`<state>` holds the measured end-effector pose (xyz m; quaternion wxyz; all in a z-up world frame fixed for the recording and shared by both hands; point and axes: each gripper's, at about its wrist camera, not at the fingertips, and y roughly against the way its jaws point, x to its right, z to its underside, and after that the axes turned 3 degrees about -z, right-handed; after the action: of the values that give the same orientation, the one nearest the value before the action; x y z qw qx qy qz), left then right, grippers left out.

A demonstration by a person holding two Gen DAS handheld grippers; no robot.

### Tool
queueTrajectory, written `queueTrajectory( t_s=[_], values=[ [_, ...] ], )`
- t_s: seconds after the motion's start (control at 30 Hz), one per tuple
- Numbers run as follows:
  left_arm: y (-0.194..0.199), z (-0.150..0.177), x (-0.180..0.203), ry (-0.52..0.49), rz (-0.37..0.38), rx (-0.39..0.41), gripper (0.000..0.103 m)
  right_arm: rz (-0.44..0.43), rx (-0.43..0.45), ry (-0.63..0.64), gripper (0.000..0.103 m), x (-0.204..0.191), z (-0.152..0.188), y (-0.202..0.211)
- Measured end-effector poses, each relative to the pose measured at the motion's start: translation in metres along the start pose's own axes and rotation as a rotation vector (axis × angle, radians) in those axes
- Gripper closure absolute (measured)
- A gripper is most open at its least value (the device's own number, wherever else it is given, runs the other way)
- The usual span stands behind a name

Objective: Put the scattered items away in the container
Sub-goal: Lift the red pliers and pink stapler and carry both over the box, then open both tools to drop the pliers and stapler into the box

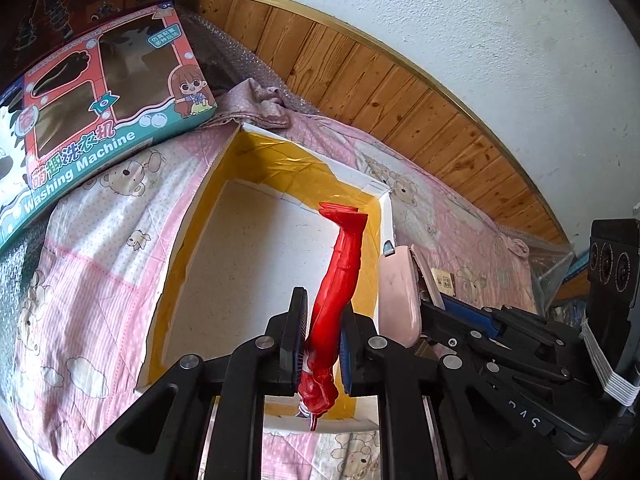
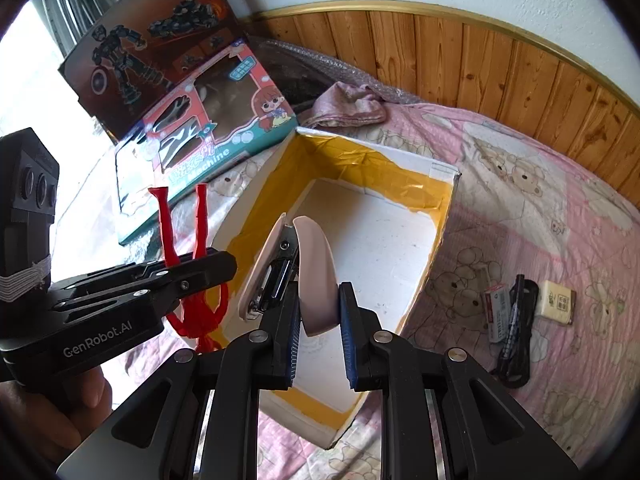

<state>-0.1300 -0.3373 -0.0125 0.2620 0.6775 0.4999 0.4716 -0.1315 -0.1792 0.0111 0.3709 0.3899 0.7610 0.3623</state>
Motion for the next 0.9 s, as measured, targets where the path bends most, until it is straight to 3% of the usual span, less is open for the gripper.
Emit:
queueTrajectory(
  t_s=[0.43,0.73,0.9],
  values=[
    [-0.076,-0.045,-0.005,-0.035,-0.09,-0.099,0.088,0.032,-0.047,0.012,0.084,0.028,-0.042,-0.054],
    [-0.123,-0.057,-0.002,-0.113,-0.207,-0.155,0.088,0.09,-0.092,0.086,0.083,0.034,-0.058,-0.089],
    [-0.141,-0.062,-0.004,-0.127,-0.228,-0.181,0.088,0.112,-0.12,0.103,0.083,0.039,-0.061,-0.105]
  ],
)
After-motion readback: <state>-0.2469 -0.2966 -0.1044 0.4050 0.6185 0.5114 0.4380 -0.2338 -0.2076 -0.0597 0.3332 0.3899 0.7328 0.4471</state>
